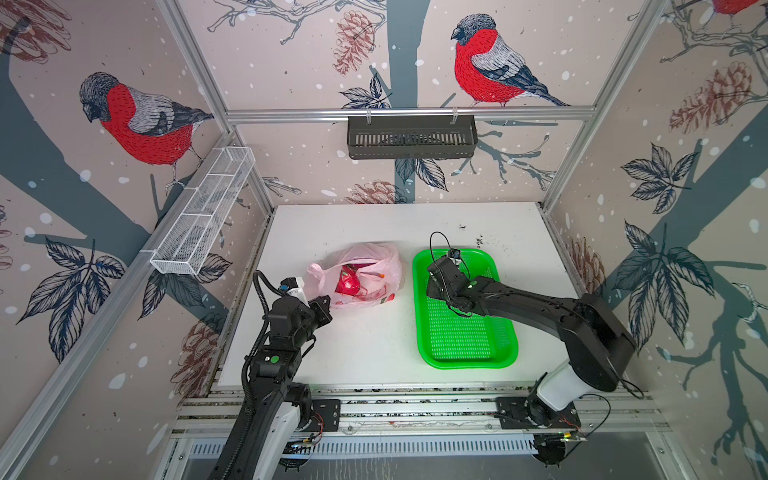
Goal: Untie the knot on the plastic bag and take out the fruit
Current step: 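Lower the yellow fruit into the green basket and open the right gripper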
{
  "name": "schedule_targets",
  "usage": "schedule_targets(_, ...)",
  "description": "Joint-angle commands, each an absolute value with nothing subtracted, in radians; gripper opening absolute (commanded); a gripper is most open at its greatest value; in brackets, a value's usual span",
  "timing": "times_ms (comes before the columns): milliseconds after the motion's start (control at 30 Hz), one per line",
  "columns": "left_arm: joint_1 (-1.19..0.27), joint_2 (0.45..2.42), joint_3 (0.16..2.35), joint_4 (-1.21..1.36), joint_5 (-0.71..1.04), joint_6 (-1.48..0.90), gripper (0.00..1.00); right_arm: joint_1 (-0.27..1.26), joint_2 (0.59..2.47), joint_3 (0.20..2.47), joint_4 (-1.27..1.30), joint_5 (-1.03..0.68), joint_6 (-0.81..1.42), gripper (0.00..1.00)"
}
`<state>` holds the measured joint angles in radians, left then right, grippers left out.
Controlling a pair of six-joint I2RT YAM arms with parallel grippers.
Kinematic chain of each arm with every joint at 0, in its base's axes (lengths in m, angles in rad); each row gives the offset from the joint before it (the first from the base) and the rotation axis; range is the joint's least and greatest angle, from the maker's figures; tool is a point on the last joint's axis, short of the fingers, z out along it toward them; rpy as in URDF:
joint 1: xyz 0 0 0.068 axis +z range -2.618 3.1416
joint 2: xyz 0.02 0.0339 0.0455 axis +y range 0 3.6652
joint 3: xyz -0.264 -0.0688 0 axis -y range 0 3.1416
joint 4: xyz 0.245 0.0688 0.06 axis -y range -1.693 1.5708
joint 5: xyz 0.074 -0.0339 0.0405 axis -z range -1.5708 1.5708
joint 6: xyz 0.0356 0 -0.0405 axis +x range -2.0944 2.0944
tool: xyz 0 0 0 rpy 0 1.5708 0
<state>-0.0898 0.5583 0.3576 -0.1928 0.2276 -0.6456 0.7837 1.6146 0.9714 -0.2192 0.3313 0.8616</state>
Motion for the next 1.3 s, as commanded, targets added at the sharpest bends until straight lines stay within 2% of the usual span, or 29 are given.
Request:
schedule_targets(0, -0.092, 0.56, 0.359, -0.176, 0.214, -0.627, 0.0, 0.781, 1.63, 0.966, -0.177, 0.316, 0.871, 0.6)
schedule_targets(833, -0.103, 0.559, 0.359, -0.178, 0.207, -0.627, 0.0, 0.736, 1.765, 1.044, -0.14, 0.275, 0.832, 0.65)
schedule_targets(1267, -0.107, 0.56, 0.357, -0.176, 0.209, -0.627, 0.0, 0.716, 1.815, 1.077, -0.138, 0.265, 0.824, 0.72)
